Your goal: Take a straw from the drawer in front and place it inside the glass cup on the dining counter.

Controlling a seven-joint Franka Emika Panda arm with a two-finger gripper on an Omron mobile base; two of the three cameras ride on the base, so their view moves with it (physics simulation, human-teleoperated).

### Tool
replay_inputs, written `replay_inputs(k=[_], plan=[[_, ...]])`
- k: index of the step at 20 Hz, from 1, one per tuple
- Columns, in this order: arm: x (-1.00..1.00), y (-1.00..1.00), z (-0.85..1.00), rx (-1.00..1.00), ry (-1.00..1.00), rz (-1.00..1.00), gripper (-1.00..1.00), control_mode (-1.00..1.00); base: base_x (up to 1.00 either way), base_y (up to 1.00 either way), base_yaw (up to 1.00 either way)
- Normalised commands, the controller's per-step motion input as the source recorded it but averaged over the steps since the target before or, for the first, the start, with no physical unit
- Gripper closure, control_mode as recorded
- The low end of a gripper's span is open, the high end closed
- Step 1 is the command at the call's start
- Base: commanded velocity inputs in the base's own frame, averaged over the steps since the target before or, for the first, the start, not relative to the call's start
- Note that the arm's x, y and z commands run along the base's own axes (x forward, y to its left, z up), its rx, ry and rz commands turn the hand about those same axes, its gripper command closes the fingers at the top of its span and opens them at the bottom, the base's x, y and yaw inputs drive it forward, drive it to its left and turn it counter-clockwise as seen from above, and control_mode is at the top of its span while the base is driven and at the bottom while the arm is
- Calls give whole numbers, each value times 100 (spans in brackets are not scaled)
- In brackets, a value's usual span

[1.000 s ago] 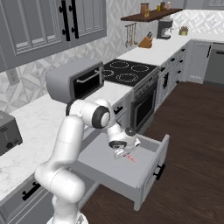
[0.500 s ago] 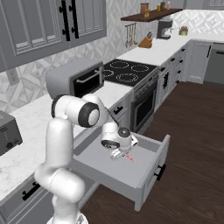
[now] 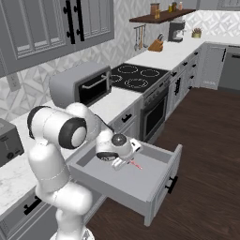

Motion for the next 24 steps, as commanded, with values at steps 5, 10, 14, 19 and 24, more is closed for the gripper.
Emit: replay_inputs(k=[5, 10, 14, 19, 24], plan=[[0, 0, 100, 5, 1, -2, 100, -100, 0, 0, 0], [0, -6, 100, 12, 2, -2, 100, -100, 0, 0, 0], [0, -4, 100, 15, 5, -1, 100, -100, 0, 0, 0], [0, -6, 100, 15, 5, -1, 100, -100, 0, 0, 0], [0, -2, 100, 14, 8, -2, 100, -100, 0, 0, 0]])
